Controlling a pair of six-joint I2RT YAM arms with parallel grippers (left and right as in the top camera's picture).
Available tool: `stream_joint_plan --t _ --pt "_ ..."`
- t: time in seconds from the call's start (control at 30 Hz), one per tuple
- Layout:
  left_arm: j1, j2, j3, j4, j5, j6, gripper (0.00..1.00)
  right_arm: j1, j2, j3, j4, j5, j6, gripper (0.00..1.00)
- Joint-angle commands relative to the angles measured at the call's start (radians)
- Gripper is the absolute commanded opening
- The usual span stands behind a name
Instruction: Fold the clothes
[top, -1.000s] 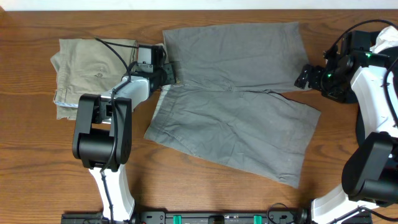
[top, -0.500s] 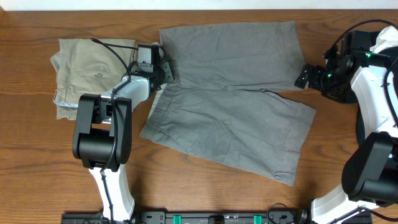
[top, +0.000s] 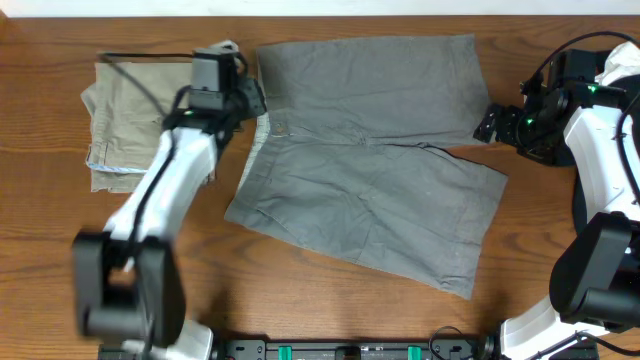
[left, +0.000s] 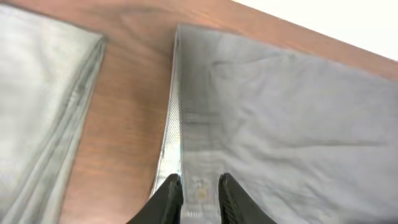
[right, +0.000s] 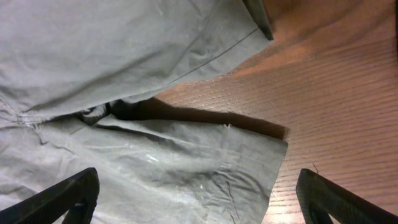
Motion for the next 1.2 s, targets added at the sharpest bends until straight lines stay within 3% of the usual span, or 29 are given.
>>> stream_joint_plan --t 0.0,0.23,0.47,0.6,0.67,0.87,1.17 --pt "0.005 -0.117 0.004 -0.141 -0.007 0.002 0.23 0.003 -0.016 -0.005 -0.001 -0.002 0.007 0.99" --pt "0.004 -0.216 0.004 -0.489 -0.007 -0.001 0.23 0.003 -0.016 -0.005 0.034 -0.002 0.007 0.99" --pt "0.004 -0.212 0.0 -0.654 -0.007 0.003 0.23 0.004 -0.016 -0.005 -0.055 -0.095 0.006 0.99" --pt "0.004 -0.212 0.0 -0.688 -0.007 0.035 0.24 0.011 -0.017 -0.006 -0.208 -0.111 0.01 0.67" --pt "0.004 -0.212 -0.001 -0.688 -0.007 0.06 0.27 0.023 -0.017 -0.007 -0.283 -0.102 0.063 0.57" --pt "0.004 -0.2 -0.001 -0.687 -0.007 0.064 0.28 0.084 -0.061 -0.065 -0.401 -0.103 0.188 0.58" --pt "0.004 -0.138 -0.008 -0.688 -0.003 0.071 0.3 0.165 -0.341 -0.378 -0.375 0.042 0.48 0.68"
